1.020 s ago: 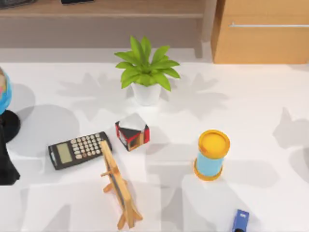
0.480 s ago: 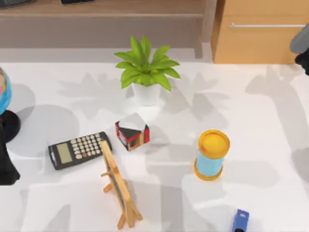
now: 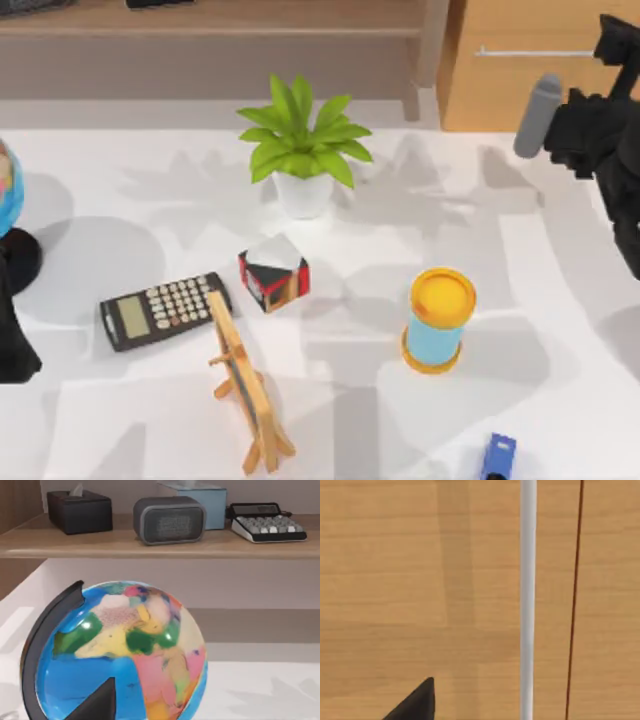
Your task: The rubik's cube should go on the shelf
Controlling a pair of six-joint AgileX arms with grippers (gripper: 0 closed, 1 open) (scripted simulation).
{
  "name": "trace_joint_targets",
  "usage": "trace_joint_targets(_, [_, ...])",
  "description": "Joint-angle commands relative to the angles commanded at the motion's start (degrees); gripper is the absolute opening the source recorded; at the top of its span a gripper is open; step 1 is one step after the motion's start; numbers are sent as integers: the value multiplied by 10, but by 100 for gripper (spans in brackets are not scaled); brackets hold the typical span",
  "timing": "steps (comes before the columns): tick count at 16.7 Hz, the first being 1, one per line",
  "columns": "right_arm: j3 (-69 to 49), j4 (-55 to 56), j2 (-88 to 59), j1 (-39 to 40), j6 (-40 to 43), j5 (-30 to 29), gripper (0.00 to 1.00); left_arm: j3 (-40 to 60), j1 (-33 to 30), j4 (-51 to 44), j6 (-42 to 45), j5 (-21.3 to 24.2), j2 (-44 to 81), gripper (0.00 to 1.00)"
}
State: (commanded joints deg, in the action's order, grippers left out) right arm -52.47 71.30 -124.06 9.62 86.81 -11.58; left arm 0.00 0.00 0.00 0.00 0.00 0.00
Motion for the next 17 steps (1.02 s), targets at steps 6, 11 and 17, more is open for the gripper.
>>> trace_joint_targets(6, [-16, 23, -37, 5, 24, -6, 100, 0, 0, 0, 0, 0, 0, 100])
trace_joint_targets(11, [-33, 13, -44, 2, 24, -3, 100, 0, 0, 0, 0, 0, 0, 100])
trace_joint_targets(17, [-83, -14, -67, -2, 25, 1, 100, 0, 0, 0, 0, 0, 0, 100])
